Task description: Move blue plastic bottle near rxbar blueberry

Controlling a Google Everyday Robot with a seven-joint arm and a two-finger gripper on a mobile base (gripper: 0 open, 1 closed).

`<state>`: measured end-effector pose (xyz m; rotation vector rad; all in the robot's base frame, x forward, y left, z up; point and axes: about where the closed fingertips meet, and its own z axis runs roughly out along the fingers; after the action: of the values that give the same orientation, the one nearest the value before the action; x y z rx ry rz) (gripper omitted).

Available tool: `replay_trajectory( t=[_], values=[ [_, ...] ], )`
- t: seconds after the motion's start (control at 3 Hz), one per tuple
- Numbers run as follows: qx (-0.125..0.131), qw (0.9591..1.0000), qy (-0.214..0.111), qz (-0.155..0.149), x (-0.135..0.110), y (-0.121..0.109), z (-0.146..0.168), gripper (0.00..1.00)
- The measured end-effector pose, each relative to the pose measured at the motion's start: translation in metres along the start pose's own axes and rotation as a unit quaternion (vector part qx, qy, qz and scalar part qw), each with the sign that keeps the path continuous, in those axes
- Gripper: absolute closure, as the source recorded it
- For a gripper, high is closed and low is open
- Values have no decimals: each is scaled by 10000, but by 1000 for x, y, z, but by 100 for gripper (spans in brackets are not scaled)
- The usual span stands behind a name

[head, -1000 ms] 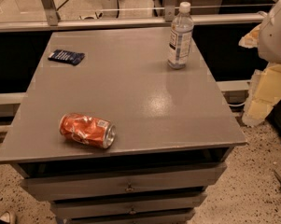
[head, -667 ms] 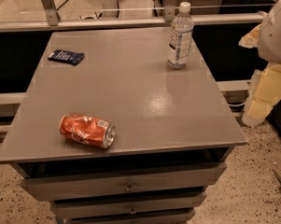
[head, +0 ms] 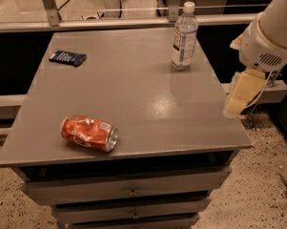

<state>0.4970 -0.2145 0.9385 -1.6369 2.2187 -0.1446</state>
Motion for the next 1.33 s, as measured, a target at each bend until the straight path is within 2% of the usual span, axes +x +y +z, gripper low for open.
replay_trajectory(
  t=[0.33, 0.67, 1.0, 1.33],
  values=[
    [486, 9986, -167, 158, -14, -39, 36, 0],
    [1022, 9935, -381, 317, -30, -83, 63, 0],
    [1402, 9855, -729, 610, -40, -124, 81, 0],
    [1494, 9761, -1211, 1010, -43, -156, 93, 0]
  ],
)
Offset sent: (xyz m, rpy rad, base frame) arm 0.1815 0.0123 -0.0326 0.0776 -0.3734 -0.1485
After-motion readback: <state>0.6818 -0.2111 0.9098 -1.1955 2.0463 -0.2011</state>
